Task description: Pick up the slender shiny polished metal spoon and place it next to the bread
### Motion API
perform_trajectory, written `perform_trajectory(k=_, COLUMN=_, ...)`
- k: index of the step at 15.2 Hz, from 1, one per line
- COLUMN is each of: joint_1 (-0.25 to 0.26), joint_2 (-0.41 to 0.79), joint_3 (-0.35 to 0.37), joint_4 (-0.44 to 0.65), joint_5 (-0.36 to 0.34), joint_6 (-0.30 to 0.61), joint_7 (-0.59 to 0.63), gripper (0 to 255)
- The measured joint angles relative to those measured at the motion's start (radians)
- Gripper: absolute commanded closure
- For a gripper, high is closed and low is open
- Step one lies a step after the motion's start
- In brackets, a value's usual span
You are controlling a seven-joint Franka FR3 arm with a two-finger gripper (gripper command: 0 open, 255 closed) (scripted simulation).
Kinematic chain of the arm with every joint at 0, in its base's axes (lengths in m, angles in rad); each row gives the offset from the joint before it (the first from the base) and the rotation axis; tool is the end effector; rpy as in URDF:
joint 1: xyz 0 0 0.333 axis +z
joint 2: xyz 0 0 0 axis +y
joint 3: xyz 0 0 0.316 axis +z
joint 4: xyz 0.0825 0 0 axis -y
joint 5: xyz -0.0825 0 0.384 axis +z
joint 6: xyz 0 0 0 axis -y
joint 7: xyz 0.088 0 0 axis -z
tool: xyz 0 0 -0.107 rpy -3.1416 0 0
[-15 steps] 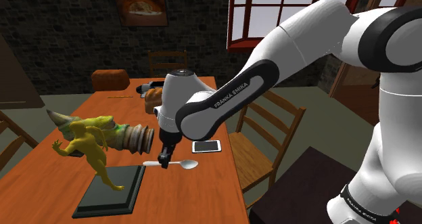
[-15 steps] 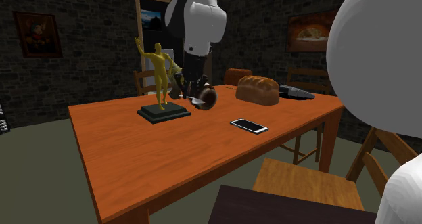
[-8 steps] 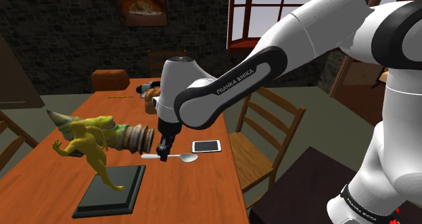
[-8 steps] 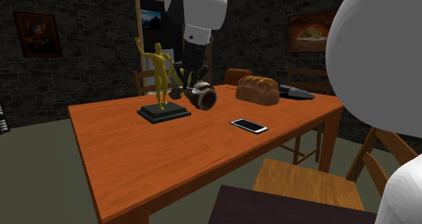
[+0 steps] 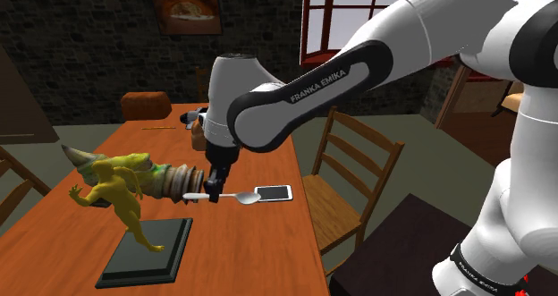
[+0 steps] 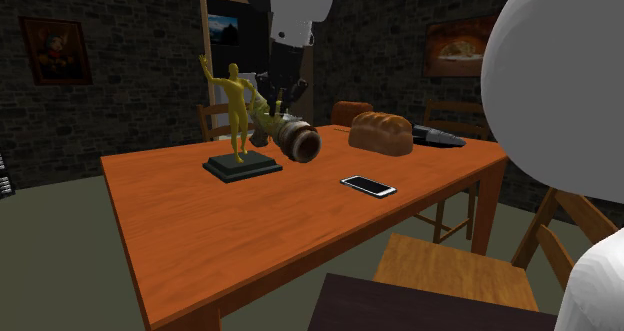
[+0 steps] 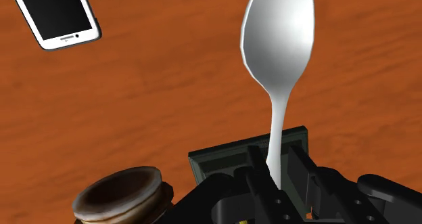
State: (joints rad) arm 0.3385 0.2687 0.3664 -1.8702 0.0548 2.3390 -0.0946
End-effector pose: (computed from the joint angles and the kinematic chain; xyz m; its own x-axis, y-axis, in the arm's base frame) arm 0.4945 0.4031 0.4020 0.7270 0.6496 0.2224 0.6817 -0.7216 -0.1209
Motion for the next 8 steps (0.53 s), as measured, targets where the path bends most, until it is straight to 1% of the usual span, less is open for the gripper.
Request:
perform_trajectory(k=6, joint_1=-0.005, joint_2=-0.033, joint_3=0.003, joint_4=0.037, joint_5=0.01, joint_6=-0.068, joint_7=0.0, gripper=255)
perform_trajectory(k=8, joint_1=-0.021, joint_2=-0.018, joint_3=-0.006, joint_4=0.066, joint_5=0.013, joint_6=-0.086, joint_7=-0.027, gripper=255)
